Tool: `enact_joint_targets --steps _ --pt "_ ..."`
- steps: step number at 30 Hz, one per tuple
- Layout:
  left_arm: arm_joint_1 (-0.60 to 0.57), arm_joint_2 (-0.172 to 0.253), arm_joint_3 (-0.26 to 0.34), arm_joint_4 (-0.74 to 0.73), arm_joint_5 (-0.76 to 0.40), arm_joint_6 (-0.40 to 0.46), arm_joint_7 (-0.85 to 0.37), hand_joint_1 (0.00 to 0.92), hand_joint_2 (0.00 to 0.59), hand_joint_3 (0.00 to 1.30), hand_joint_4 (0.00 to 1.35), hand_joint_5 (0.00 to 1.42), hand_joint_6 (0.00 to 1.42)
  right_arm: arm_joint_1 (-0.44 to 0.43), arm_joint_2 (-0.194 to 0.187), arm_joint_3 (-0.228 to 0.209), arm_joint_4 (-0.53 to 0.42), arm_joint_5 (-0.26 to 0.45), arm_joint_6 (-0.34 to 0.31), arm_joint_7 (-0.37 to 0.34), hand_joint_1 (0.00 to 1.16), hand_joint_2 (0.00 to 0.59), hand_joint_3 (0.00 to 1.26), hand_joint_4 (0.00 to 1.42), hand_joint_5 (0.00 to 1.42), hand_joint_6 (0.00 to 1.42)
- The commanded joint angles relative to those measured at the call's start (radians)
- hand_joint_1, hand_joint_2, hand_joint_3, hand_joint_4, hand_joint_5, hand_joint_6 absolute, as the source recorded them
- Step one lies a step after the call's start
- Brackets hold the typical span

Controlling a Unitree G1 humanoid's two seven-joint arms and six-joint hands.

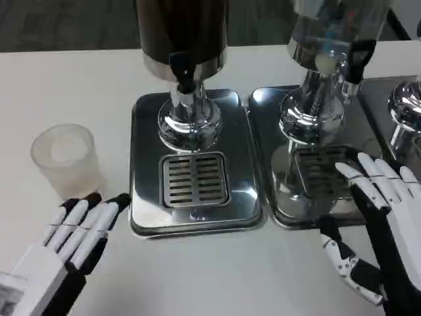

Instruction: Grasp the cup under the faucet to collect the drink, then remove the cup.

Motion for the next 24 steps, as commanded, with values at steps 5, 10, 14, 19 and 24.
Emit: enact_joint_targets --steps 5,10,14,19,24 --pt "0.007 0.01 -0.017 -0.011 -0.005 0.007 0.007 0.0 0.039 0.0 0.0 0.0 0.0 0.0 -0.002 -0.011 -0.001 0.012 0.003 0.008 0.58 0.459 0.25 0.1 0.11 0.06" --pt "0.007 0.015 -0.023 -0.012 -0.006 0.009 0.004 0.0 0.039 0.0 0.0 0.0 0.0 0.004 -0.001 -0.013 -0.006 0.013 0.005 0.01 0.58 0.459 0.25 0.11 0.11 0.06" --pt "0.011 0.018 -0.026 -0.012 -0.01 0.009 0.007 0.0 0.039 0.0 0.0 0.0 0.0 0.006 0.001 -0.014 -0.007 0.017 0.006 0.011 0.58 0.459 0.26 0.12 0.12 0.06" --pt "0.001 0.021 -0.023 0.028 -0.061 -0.023 0.025 0.0 0.039 0.0 0.0 0.0 0.0 0.004 0.009 -0.005 -0.008 0.025 0.004 0.013 0.58 0.459 0.27 0.15 0.14 0.08" --pt "-0.031 0.021 -0.014 0.104 -0.136 -0.083 0.058 0.0 0.03 0.0 0.0 0.0 0.02 0.003 0.026 0.009 -0.018 0.018 0.013 0.027 0.58 0.459 0.27 0.16 0.14 0.09"
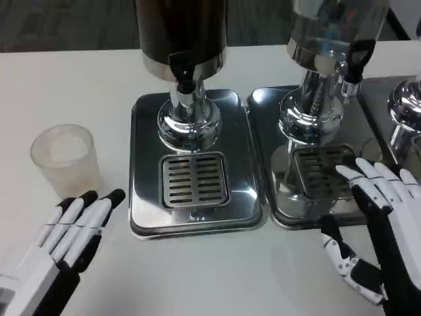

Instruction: Grasp the cup under the faucet to collect the drink, then remove the cup.

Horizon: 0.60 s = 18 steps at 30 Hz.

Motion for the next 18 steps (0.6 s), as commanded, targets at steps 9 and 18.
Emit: enact_joint_targets --steps 9,18 --pt "-0.106 0.022 0.021 0.161 -0.204 -0.072 -0.004 0.0 0.019 0.0 0.0 0.0 0.09 0.018 0.047 0.026 -0.038 -0.003 0.025 0.02 0.58 0.459 0.29 0.19 0.18 0.12" --pt "-0.213 0.04 0.043 0.259 -0.314 -0.04 -0.061 0.0 0.0 0.0 0.0 0.05 0.18 0.009 0.07 0.045 -0.036 -0.005 0.038 0.02 0.58 0.459 0.32 0.22 0.19 0.15"
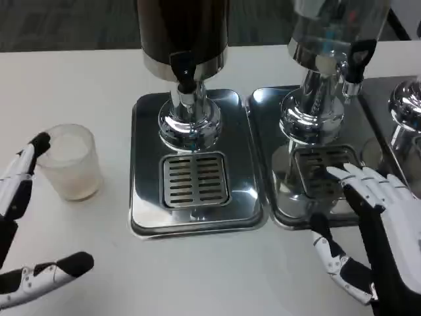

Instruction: Grasp the cup under the faucet to collect the drink, then remove the cup.

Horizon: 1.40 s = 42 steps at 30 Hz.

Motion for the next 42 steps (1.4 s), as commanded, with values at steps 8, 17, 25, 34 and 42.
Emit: enact_joint_targets --steps 8,17,25,34,42 --pt "-0.12 0.031 0.007 0.146 -0.073 0.038 -0.074 0.0 0.0 0.0 0.0 0.08 0.2 -0.01 0.024 0.019 -0.005 -0.004 0.018 0.005 0.58 0.459 0.33 0.23 0.21 0.16" --pt "-0.226 0.054 0.008 0.307 -0.097 0.031 -0.077 0.0 0.0 0.0 0.0 0.17 0.27 -0.016 0.033 0.03 -0.006 -0.005 0.028 0.009 0.58 0.459 0.35 0.26 0.23 0.18" --pt "-0.323 0.081 -0.006 0.453 -0.093 0.023 -0.066 0.006 0.0 0.0 0.0 0.2 0.3 -0.026 0.043 0.045 0.006 -0.004 0.036 0.003 0.58 0.459 0.37 0.28 0.24 0.2" --pt "-0.408 0.096 -0.045 0.606 -0.072 0.01 -0.04 0.022 0.0 0.0 0.03 0.25 0.36 -0.036 0.039 0.042 0.009 0.005 0.036 0.009 0.58 0.459 0.38 0.29 0.26 0.21" --pt "-0.47 0.11 -0.095 0.707 -0.06 0.026 -0.005 0.045 0.0 0.0 0.1 0.4 0.58 -0.049 0.041 0.051 0.019 0.007 0.037 0.009 0.56 0.463 0.39 0.31 0.27 0.23"
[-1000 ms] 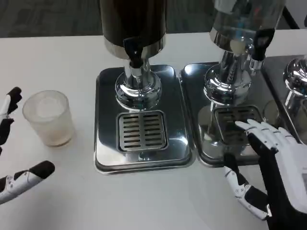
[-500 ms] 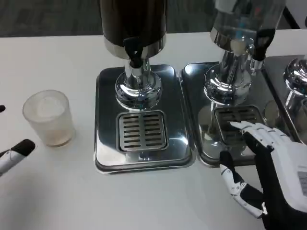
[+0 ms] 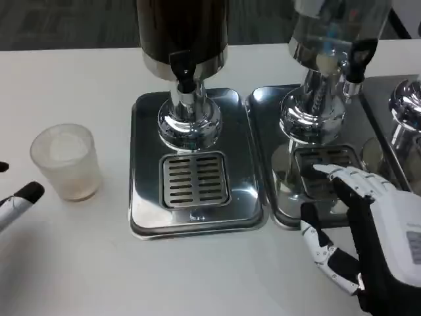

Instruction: Grasp the cup under the faucet to collect the drink, then remove the cup.

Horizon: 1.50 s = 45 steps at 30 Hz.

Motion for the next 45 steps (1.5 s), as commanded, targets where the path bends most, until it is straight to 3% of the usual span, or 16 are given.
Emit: enact_joint_targets --steps 1,15,21,36,45 --pt "-0.034 0.026 -0.028 0.047 0.017 0.008 0.025 0.053 0.0 0.0 0.12 0.41 0.59 -0.01 0.002 0.008 0.014 0.003 0.003 0.001 0.56 0.462 0.4 0.32 0.27 0.23" --pt "-0.154 0.056 -0.092 0.191 0.02 0.044 0.026 0.054 0.0 0.0 0.14 0.44 0.63 -0.023 0.028 0.027 0.044 -0.006 0.007 -0.029 0.55 0.454 0.41 0.33 0.3 0.25" --pt "-0.204 0.058 -0.128 0.242 0.022 0.065 -0.001 0.057 0.0 0.0 0.14 0.43 0.58 -0.024 0.033 0.033 0.046 -0.009 0.009 -0.035 0.55 0.452 0.41 0.33 0.3 0.25" --pt "-0.259 0.064 -0.218 0.275 0.054 0.119 0.019 0.118 0.0 0.0 0.13 0.41 0.55 -0.026 0.028 0.038 0.041 -0.005 0.011 -0.03 0.56 0.446 0.42 0.34 0.3 0.26" --pt "-0.268 0.054 -0.241 0.278 0.053 0.123 0.035 0.138 0.0 0.0 0.12 0.41 0.55 -0.025 0.015 0.024 0.044 0.015 0.001 -0.031 0.56 0.446 0.42 0.34 0.31 0.27"
